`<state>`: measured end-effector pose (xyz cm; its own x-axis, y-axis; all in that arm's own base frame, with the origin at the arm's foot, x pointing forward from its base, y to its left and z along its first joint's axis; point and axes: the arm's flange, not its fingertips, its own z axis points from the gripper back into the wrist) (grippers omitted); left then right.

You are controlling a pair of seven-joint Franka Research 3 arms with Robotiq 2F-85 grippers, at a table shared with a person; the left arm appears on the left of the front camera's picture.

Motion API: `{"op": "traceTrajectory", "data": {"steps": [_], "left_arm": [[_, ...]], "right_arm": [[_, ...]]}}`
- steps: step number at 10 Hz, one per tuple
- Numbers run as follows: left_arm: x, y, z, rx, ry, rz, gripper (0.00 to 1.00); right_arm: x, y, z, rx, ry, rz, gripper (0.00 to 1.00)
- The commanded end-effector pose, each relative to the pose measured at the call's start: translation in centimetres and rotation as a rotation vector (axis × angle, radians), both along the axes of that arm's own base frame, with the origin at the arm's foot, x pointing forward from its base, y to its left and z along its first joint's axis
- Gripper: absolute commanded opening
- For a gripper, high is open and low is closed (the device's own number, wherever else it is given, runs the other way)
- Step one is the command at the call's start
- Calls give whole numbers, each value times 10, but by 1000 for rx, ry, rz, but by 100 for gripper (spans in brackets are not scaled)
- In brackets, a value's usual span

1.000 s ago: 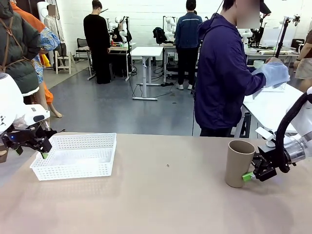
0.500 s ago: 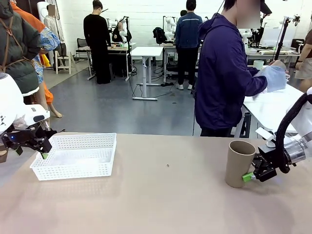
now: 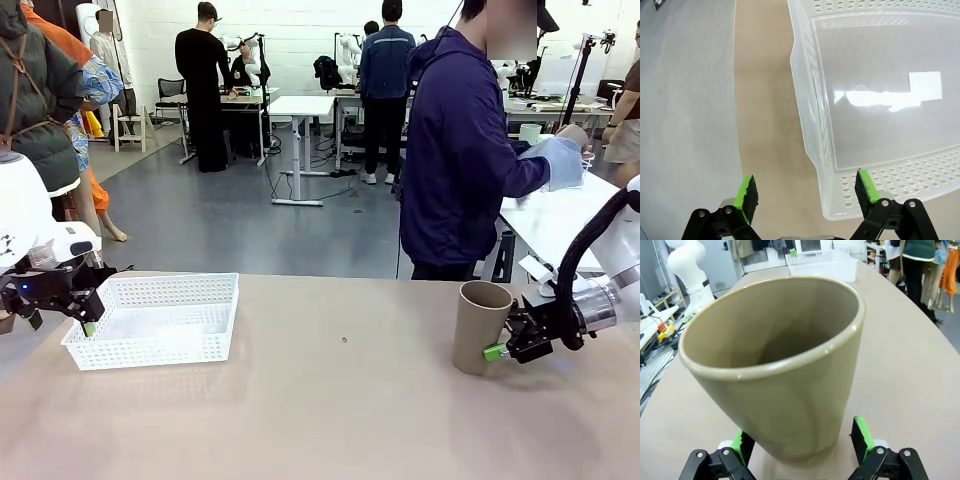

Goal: Clean and organize the cups into the basket.
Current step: Pick up the Organizing basket and move it to the center of the table, then pick up the Reusable plastic cup from the right side of the table and place it inside the Organizing basket.

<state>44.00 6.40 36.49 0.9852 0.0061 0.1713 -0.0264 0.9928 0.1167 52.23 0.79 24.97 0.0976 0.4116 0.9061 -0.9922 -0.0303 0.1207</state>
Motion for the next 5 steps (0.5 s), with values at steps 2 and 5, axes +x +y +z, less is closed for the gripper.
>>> {"op": "traceTrajectory", "data": {"steps": [2,5], "left_arm": [[11,3,-14,-36,31,51,100],[14,-1,-27,-52,47,58,100]], "right_arm": [[0,20,-6,10,-5,33,100],[3,30,-11,22,-16,45,100]]}}
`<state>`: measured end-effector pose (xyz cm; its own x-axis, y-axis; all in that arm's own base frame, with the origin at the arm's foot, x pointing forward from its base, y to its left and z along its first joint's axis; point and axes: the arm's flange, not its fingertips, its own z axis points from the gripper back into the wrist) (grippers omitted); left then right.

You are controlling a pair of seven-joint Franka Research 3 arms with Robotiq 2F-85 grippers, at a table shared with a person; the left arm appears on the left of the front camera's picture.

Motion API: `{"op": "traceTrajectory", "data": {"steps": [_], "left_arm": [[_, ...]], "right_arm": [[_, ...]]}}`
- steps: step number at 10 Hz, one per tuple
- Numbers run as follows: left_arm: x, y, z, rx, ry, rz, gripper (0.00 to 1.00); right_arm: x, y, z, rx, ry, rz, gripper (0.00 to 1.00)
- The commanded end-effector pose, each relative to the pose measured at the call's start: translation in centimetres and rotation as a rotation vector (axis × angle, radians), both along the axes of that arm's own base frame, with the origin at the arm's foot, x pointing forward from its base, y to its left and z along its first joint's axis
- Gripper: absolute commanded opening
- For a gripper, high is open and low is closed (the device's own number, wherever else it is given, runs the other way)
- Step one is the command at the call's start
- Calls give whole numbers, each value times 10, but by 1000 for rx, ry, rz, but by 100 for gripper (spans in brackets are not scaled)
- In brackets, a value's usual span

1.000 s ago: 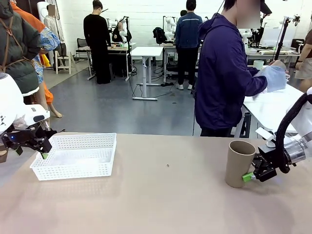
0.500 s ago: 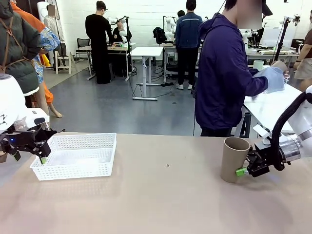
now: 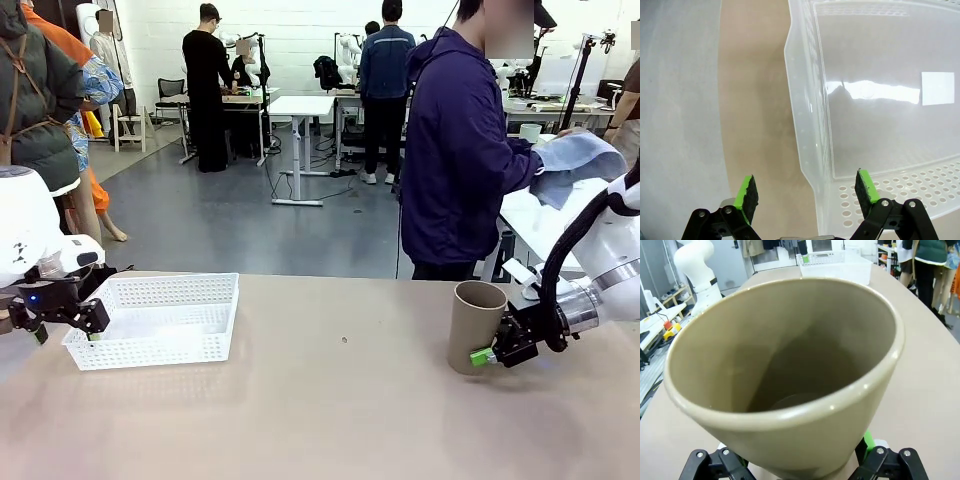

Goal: Clean and organize the cups into the basket.
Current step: Pick up the Organizing basket and move it to the center of the table, then pick up the Reusable plastic cup from the right side of the table and place it inside the Organizing basket.

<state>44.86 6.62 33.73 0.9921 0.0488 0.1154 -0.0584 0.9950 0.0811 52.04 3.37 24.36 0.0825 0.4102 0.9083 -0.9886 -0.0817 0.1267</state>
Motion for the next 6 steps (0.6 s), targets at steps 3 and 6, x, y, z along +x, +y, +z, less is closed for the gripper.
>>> {"op": "traceTrajectory", "data": {"steps": [3,6], "left_arm": [[6,-5,-2,-1,-33,39,100],[6,-4,-2,-5,-25,13,40]], "right_arm": [[5,6,-7,29,-56,15,100],[5,5,-8,30,-60,17,0]]}}
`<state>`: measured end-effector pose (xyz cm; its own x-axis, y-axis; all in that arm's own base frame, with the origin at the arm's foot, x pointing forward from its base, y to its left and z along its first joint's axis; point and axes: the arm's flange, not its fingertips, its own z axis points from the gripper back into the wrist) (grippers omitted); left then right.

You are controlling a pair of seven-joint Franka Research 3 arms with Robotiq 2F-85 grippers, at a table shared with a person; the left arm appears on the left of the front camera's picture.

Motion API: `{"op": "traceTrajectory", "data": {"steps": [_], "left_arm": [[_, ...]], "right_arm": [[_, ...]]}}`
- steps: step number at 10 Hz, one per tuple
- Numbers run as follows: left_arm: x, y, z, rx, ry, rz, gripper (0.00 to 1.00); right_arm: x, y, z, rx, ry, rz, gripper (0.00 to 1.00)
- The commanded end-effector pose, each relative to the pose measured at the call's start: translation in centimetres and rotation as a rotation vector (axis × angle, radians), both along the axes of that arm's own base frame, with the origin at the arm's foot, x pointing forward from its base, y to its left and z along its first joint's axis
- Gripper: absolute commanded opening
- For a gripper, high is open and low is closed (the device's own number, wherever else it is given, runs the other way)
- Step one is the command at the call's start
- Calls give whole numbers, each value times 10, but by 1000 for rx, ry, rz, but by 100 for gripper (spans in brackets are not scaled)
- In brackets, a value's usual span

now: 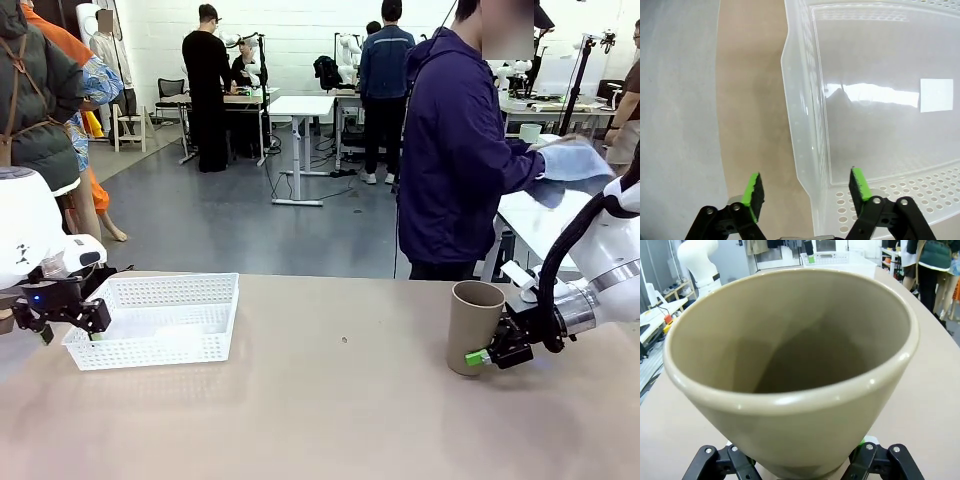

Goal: Clean and organize the cups into the basket.
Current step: Pick up the Organizing basket and move it to the center of the table, then pick up the Reusable plastic cup from the right side of the table and place it inside the Organizing basket.

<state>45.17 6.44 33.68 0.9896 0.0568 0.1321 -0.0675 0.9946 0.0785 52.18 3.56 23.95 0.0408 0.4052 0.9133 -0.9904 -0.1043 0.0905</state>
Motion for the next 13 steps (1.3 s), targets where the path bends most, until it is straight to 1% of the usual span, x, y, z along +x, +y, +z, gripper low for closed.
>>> {"op": "traceTrajectory", "data": {"steps": [1,2,3,4,5,6,7,8,9,11,12,13], "left_arm": [[2,-2,-1,3,2,-4,0],[2,-1,-1,8,7,-5,35],[2,0,-1,7,11,-2,0],[2,0,0,6,12,3,0],[3,0,1,4,11,7,0],[3,0,1,6,11,8,0],[3,0,1,6,12,12,0],[3,0,2,9,12,13,0],[3,0,2,15,12,14,0],[5,1,2,20,14,23,0],[5,-1,3,21,7,31,0],[6,-6,4,30,-10,40,0]], "right_arm": [[3,3,-4,25,-25,-7,39],[3,3,-4,26,-23,-7,0],[4,3,-4,26,-20,-8,0],[4,3,-3,24,-18,-9,0],[4,3,-3,24,-17,-9,22],[3,3,-3,22,-16,-11,22],[3,2,-4,24,-15,-13,0],[3,2,-4,24,-15,-15,22],[3,1,-4,24,-13,-17,0],[2,-1,-3,20,-10,-19,0],[0,-2,0,16,-13,-21,24],[-4,-2,6,11,-7,-37,24]]}}
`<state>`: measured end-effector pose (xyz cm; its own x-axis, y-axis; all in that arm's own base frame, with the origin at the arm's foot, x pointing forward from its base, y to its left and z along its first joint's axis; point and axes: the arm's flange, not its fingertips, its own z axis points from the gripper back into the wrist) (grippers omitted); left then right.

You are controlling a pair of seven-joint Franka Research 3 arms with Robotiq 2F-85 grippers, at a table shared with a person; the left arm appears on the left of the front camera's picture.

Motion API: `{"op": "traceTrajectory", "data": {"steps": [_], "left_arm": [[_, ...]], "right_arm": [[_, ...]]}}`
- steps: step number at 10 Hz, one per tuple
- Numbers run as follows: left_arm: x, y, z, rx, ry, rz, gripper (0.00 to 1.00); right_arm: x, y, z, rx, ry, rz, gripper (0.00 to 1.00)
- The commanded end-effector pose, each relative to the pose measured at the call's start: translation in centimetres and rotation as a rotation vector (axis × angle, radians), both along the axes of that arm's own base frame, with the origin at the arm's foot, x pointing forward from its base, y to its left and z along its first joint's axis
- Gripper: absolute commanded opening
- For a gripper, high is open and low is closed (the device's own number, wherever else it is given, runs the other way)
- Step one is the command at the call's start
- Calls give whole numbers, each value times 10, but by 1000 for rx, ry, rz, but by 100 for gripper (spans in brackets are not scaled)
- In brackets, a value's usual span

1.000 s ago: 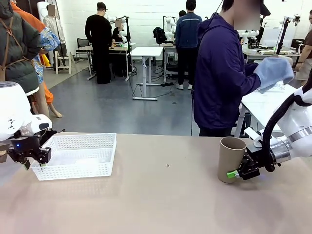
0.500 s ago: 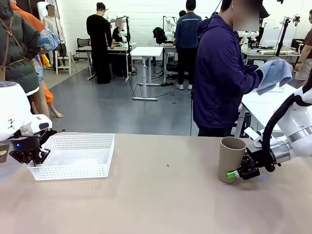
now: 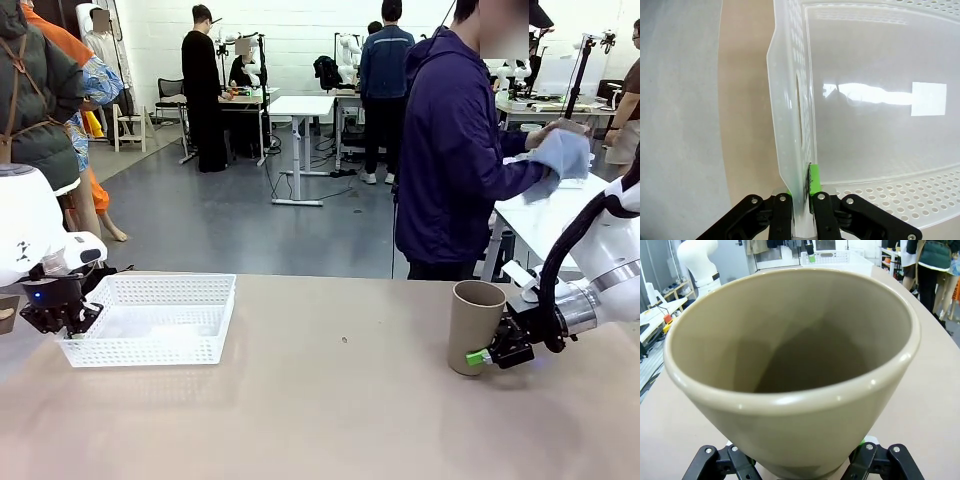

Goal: Clean and organize the cups into the basket.
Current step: Pick up the Organizing basket and move it to the center of the table, then pick up the Reusable plastic cup from the right side of the table and place it inside the Organizing basket.

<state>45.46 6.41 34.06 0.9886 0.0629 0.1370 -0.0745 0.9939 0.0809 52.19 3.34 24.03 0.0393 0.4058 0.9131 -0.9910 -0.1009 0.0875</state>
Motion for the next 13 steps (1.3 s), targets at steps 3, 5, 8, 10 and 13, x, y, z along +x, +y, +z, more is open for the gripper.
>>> {"op": "traceTrajectory", "data": {"steps": [3,5,8,10,13], "left_arm": [[8,-45,4,42,23,-8,0],[10,-81,7,55,-10,-73,0],[13,-147,7,83,-29,-128,0],[12,-198,13,91,-47,-104,0],[-11,-270,14,140,-48,-50,0]], "right_arm": [[-36,-3,87,-20,-46,-24,24],[-56,-18,155,14,-102,-20,24],[-81,-31,227,-2,-122,-70,24],[-98,-35,257,-25,-127,-96,24],[-80,-34,246,1,-155,-68,24]]}}
